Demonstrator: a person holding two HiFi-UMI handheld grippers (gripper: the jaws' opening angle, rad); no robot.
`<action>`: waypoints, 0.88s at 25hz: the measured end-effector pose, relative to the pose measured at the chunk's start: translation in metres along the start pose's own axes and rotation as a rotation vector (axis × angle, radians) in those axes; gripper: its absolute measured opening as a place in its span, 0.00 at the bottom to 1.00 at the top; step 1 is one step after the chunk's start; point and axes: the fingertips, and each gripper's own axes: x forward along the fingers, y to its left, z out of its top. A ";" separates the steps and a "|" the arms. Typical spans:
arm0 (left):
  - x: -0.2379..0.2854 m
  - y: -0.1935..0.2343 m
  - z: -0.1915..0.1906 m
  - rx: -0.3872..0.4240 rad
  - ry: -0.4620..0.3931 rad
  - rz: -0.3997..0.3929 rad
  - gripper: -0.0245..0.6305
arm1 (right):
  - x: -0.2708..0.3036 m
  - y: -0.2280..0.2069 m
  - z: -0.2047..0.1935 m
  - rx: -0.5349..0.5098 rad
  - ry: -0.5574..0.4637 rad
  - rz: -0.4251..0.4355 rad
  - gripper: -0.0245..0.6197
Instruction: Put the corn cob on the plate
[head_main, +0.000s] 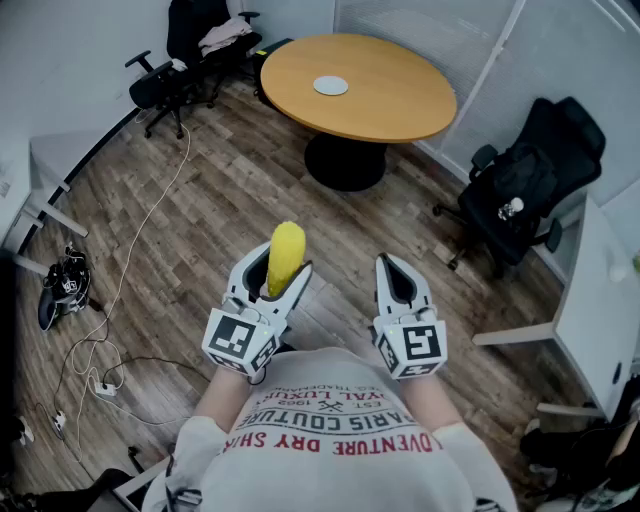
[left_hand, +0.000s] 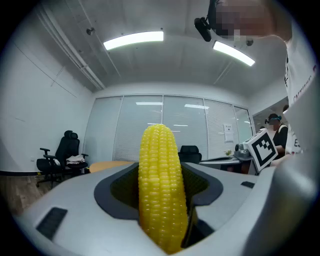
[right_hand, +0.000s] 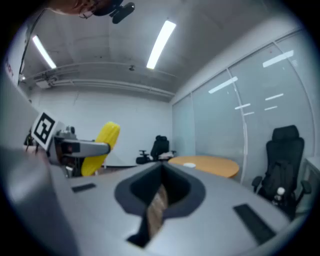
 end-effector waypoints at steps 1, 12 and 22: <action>0.000 0.000 0.000 0.000 0.000 0.000 0.46 | 0.000 -0.001 -0.001 0.001 0.001 0.000 0.08; -0.010 0.004 -0.005 -0.020 0.010 -0.008 0.46 | -0.002 0.009 -0.010 0.043 0.010 -0.001 0.08; 0.004 0.031 -0.019 -0.042 0.040 -0.031 0.46 | 0.027 0.009 -0.037 0.089 0.079 -0.021 0.08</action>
